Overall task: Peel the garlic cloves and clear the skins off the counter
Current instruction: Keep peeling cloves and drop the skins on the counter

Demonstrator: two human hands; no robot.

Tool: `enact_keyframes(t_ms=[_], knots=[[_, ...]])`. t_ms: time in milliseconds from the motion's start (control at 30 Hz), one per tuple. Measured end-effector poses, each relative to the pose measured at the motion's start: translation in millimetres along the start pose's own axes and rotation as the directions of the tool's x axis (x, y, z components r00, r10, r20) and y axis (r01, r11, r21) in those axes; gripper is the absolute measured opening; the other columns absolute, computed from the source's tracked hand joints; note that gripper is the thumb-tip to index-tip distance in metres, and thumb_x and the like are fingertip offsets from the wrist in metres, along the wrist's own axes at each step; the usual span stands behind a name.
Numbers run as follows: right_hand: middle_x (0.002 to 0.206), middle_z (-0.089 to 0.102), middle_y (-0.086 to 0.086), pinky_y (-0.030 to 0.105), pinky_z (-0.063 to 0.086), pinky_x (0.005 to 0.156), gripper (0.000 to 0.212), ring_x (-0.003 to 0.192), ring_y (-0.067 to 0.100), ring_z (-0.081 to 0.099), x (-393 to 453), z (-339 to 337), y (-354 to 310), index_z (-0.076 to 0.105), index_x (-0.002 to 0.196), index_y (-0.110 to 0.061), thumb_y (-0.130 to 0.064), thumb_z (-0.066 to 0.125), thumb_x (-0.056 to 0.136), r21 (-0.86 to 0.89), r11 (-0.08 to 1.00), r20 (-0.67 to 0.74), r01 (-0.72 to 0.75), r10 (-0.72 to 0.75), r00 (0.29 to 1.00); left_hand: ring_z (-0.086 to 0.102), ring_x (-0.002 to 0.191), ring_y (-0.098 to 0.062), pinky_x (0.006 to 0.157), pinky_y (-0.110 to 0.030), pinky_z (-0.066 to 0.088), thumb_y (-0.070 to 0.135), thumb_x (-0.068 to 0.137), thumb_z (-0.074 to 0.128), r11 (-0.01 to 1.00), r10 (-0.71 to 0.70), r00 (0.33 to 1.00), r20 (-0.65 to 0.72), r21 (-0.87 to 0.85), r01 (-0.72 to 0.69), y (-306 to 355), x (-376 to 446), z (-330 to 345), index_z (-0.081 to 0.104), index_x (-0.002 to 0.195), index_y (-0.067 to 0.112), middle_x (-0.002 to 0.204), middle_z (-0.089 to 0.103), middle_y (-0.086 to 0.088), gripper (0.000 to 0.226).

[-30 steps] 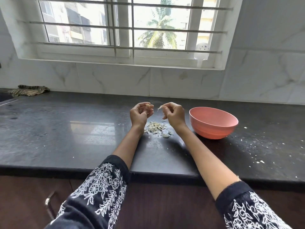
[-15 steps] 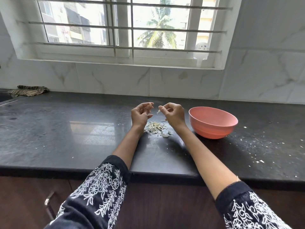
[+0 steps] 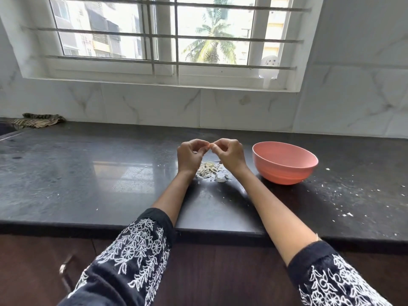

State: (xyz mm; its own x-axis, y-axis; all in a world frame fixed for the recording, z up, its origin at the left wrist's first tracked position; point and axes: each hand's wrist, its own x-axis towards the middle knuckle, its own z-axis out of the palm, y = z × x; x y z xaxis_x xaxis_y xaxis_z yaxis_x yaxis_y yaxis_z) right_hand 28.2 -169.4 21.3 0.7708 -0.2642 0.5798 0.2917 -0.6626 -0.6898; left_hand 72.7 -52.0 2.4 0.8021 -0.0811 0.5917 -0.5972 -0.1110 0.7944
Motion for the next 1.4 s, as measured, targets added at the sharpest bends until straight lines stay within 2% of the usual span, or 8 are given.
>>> enact_keyframes(t_ms=[133,367,567,767,933,1067,1300,1400], knots=[[0.066,0.067,0.007,0.044,0.053,0.061,0.015,0.054,0.014,0.054,0,0,2,0.071,0.077,-0.008,-0.013,0.061,0.086,-0.043,0.999,0.031,0.022,-0.021,0.999,0.065,0.071,-0.005,0.066,-0.014,0.048,0.012,0.078,0.073,0.994,0.057,0.998,0.008,0.089,-0.058,0,-1,-1,0.075,0.085,0.008,0.081,0.073,-0.004,0.008],[0.067,0.062,0.0,0.024,0.035,0.062,0.011,0.065,0.013,0.053,-2,-3,1,0.072,0.082,-0.011,-0.018,0.063,0.081,-0.188,0.981,0.041,0.041,-0.034,0.999,0.067,0.074,-0.008,0.07,-0.017,0.049,0.011,0.079,0.072,0.972,0.114,0.992,0.05,0.199,-0.122,0,-2,-2,0.076,0.084,0.011,0.08,0.074,-0.003,0.006],[0.068,0.062,0.002,0.019,0.029,0.059,0.008,0.063,0.013,0.051,-2,-2,0,0.07,0.081,-0.006,-0.011,0.064,0.081,-0.171,0.984,0.049,0.05,-0.042,0.998,0.064,0.07,-0.005,0.066,-0.004,0.044,0.006,0.078,0.072,0.965,0.144,0.989,0.044,0.216,-0.15,0,-1,-2,0.076,0.082,0.007,0.079,0.074,-0.005,0.006],[0.061,0.057,-0.002,0.032,0.048,0.058,0.007,0.055,0.012,0.052,-1,-1,-1,0.067,0.078,-0.004,-0.01,0.064,0.081,-0.007,1.0,0.028,-0.019,0.019,0.999,0.064,0.067,-0.003,0.066,-0.024,0.054,0.003,0.08,0.069,0.997,0.045,0.998,0.044,0.06,-0.048,0,-1,-1,0.073,0.08,0.009,0.073,0.069,0.003,0.007],[0.057,0.057,-0.002,0.027,0.048,0.048,0.009,0.038,0.002,0.048,-1,-1,-5,0.065,0.075,-0.008,-0.008,0.062,0.083,0.16,0.985,0.004,-0.061,0.062,0.998,0.057,0.057,0.003,0.056,-0.018,0.052,0.001,0.087,0.061,0.945,-0.184,0.976,0.118,-0.253,0.208,9,-2,0,0.061,0.073,0.016,0.067,0.062,0.005,0.02],[0.059,0.055,0.003,0.031,0.047,0.049,0.015,0.04,0.008,0.046,-1,-1,-5,0.06,0.068,-0.015,-0.01,0.064,0.082,0.226,0.971,0.016,-0.08,0.078,0.997,0.053,0.067,-0.004,0.058,-0.017,0.052,0.005,0.09,0.057,0.898,-0.236,0.953,0.19,-0.332,0.289,12,-4,1,0.06,0.077,0.014,0.074,0.058,0.0,0.016],[0.055,0.055,-0.002,0.033,0.046,0.051,0.017,0.05,0.015,0.049,1,3,1,0.063,0.068,-0.016,-0.007,0.062,0.083,0.246,0.965,0.004,-0.093,0.094,0.996,0.064,0.083,-0.014,0.071,-0.033,0.054,0.011,0.084,0.067,1.0,0.003,0.999,-0.032,-0.008,-0.004,-3,3,0,0.074,0.088,0.015,0.088,0.069,0.004,0.009],[0.056,0.056,-0.003,0.04,0.047,0.056,0.018,0.052,0.015,0.05,1,4,2,0.063,0.067,-0.018,-0.009,0.063,0.083,0.232,0.968,0.006,-0.094,0.095,0.995,0.064,0.067,-0.004,0.063,-0.025,0.057,0.002,0.086,0.062,0.994,-0.078,0.997,-0.013,-0.081,0.076,0,1,2,0.072,0.096,0.003,0.088,0.07,-0.01,0.014]])
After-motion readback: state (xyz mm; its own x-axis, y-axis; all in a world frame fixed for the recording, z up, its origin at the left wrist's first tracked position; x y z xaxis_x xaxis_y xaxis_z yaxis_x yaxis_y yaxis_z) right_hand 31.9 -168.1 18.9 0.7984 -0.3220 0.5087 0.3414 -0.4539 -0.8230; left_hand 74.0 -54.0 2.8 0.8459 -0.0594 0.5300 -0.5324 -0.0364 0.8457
